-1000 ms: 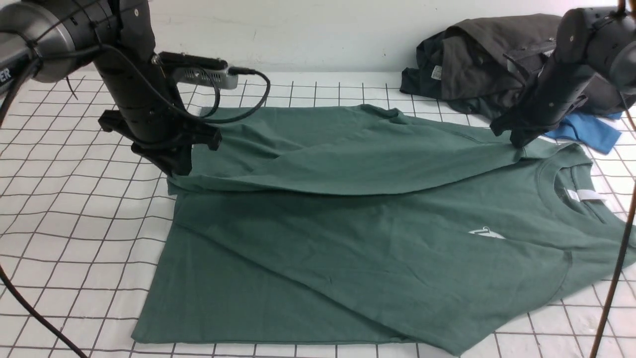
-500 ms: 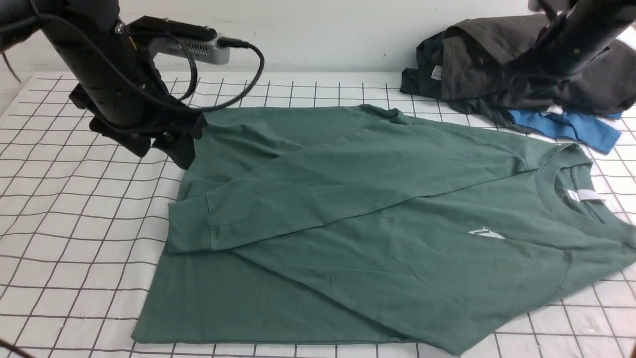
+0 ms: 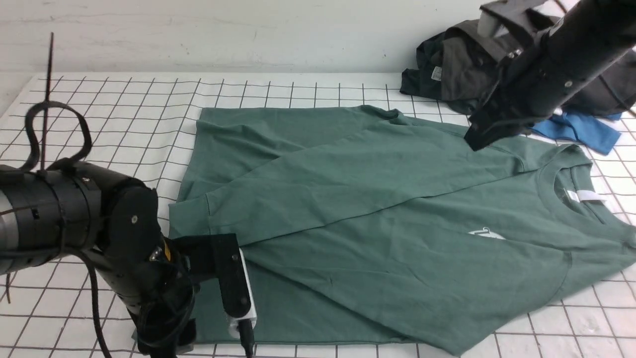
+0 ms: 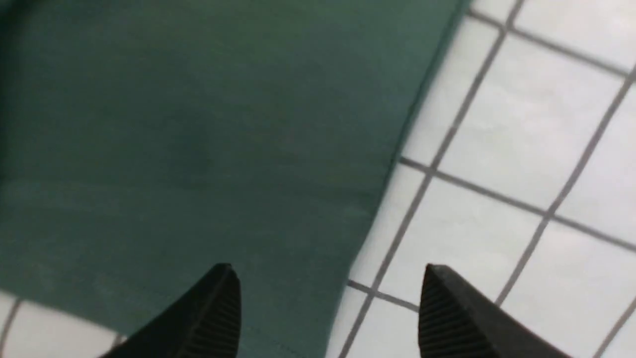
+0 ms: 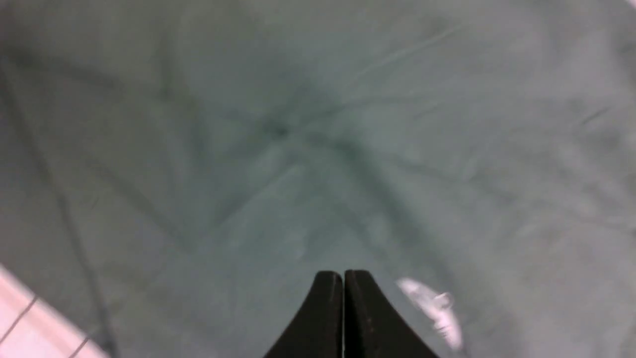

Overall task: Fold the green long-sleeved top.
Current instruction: Use both arms simultaneously to clamp the lower edge of the clothing fabric, then use both arms to drag the lower edge of the fabric forward and fold it over the upper edge, then use the right arm to clamp the right edge of the fabric

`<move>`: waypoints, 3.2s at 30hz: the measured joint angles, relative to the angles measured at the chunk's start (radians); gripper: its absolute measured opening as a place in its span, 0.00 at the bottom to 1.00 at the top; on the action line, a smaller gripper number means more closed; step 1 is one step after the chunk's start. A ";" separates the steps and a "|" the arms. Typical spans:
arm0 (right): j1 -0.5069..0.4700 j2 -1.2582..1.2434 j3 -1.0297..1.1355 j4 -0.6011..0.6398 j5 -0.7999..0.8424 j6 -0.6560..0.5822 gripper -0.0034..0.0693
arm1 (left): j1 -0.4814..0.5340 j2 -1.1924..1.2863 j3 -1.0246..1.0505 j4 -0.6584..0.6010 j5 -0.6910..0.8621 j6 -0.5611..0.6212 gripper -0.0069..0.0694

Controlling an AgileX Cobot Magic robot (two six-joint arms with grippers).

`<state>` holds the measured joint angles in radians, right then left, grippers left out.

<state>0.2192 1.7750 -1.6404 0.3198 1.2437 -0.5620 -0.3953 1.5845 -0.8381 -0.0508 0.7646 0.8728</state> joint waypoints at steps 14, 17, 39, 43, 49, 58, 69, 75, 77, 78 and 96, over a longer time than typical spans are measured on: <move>0.038 -0.172 0.081 0.004 -0.039 -0.074 0.03 | -0.003 0.040 0.001 0.126 -0.025 -0.129 0.11; 0.038 -0.252 0.112 0.004 -0.078 -0.149 0.03 | -0.004 -0.030 0.001 0.142 -0.025 -0.214 0.08; -0.087 -0.170 0.798 -0.500 -0.519 -0.320 0.62 | 0.162 -0.153 0.001 0.164 -0.101 -0.439 0.08; -0.104 -0.163 0.820 -0.501 -0.532 -0.368 0.63 | 0.162 -0.153 0.001 0.160 -0.106 -0.439 0.08; -0.104 -0.162 0.914 -0.442 -0.684 -0.501 0.55 | 0.162 -0.153 0.001 0.159 -0.106 -0.439 0.09; -0.104 -0.187 0.944 -0.380 -0.819 -0.418 0.08 | 0.162 -0.173 -0.053 0.084 0.000 -0.454 0.09; -0.107 -0.329 0.824 -0.464 -0.851 -0.176 0.05 | 0.162 -0.251 -0.228 0.132 -0.024 -0.731 0.09; -0.148 -0.051 0.421 -0.444 -0.843 -0.091 0.05 | 0.163 0.062 -0.591 0.326 -0.171 -0.910 0.09; -0.153 0.065 0.275 -0.426 -0.778 -0.047 0.05 | 0.164 0.209 -0.748 0.384 -0.176 -0.977 0.09; -0.154 0.122 0.218 -0.415 -0.751 -0.018 0.05 | 0.164 0.283 -0.828 0.412 -0.171 -1.011 0.09; -0.129 0.472 -0.399 -0.122 -0.205 0.181 0.31 | 0.212 0.862 -1.658 0.247 0.380 -0.863 0.72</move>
<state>0.0899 2.2473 -2.0391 0.1979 1.0388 -0.3805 -0.1834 2.4467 -2.4963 0.1961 1.1442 0.0103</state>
